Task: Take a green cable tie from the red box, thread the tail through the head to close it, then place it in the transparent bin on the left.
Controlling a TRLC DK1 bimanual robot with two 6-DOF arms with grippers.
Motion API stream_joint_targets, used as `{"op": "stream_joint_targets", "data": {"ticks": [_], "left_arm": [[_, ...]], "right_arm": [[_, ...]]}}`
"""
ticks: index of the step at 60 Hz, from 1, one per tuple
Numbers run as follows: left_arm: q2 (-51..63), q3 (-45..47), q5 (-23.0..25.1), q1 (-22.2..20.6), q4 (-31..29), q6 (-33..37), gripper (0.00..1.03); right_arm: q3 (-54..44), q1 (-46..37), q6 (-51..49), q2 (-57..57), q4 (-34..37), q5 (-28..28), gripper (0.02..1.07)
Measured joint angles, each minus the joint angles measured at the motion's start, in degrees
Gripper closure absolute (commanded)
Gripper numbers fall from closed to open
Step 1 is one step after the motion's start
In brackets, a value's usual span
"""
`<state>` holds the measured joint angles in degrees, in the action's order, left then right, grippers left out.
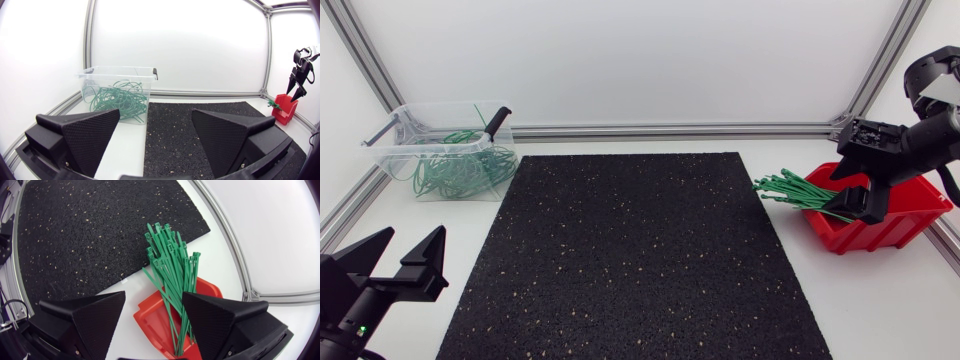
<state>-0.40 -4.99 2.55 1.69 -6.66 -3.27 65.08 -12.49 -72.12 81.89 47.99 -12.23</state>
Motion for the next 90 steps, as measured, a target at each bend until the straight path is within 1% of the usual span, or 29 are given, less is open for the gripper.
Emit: {"op": "stream_joint_targets", "data": {"ticks": [1, 8, 11, 17, 20, 26, 30, 42, 58, 71, 79, 87, 88, 90], "left_arm": [[0.0, 0.0, 0.0, 0.0, 0.0, 0.0, 0.03], [0.0, 0.0, 0.0, 0.0, 0.0, 0.0, 0.03], [0.0, 0.0, 0.0, 0.0, 0.0, 0.0, 0.03], [0.0, 0.0, 0.0, 0.0, 0.0, 0.0, 0.03], [0.0, 0.0, 0.0, 0.0, 0.0, 0.0, 0.03], [0.0, 0.0, 0.0, 0.0, 0.0, 0.0, 0.03], [0.0, 0.0, 0.0, 0.0, 0.0, 0.0, 0.03], [0.0, 0.0, 0.0, 0.0, 0.0, 0.0, 0.03], [0.0, 0.0, 0.0, 0.0, 0.0, 0.0, 0.03], [0.0, 0.0, 0.0, 0.0, 0.0, 0.0, 0.03], [0.0, 0.0, 0.0, 0.0, 0.0, 0.0, 0.03], [0.0, 0.0, 0.0, 0.0, 0.0, 0.0, 0.03], [0.0, 0.0, 0.0, 0.0, 0.0, 0.0, 0.03], [0.0, 0.0, 0.0, 0.0, 0.0, 0.0, 0.03]], "right_arm": [[-0.1, 0.0, -0.7, 0.5, -0.1, 0.0, 0.31], [-0.4, 0.0, -4.4, 2.6, -0.7, -0.2, 0.42], [-1.2, 0.0, -5.9, 3.2, -1.9, -0.4, 0.45], [-3.7, 0.1, -8.7, 3.8, -3.5, -0.4, 0.45], [-5.8, 0.4, -10.1, 4.0, -5.4, -0.3, 0.46], [-8.3, 0.9, -11.5, 4.1, -8.9, -0.2, 0.61], [-9.3, 1.4, -12.0, 4.5, -11.9, 0.1, 0.65], [-10.7, 2.3, -12.0, 6.6, -16.6, 0.5, 0.65], [-11.0, 2.3, -12.0, 7.2, -20.7, 1.2, 0.65], [-11.0, 2.3, -12.0, 7.2, -21.8, 1.7, 0.65], [-11.2, 2.3, -12.0, 7.2, -24.3, 2.1, 0.65], [-11.2, 2.2, -12.0, 7.3, -24.5, 2.2, 0.66], [-11.3, 2.2, -12.1, 7.3, -24.5, 2.3, 0.75], [-11.6, 2.2, -12.3, 7.3, -24.7, 2.4, 0.86]]}}
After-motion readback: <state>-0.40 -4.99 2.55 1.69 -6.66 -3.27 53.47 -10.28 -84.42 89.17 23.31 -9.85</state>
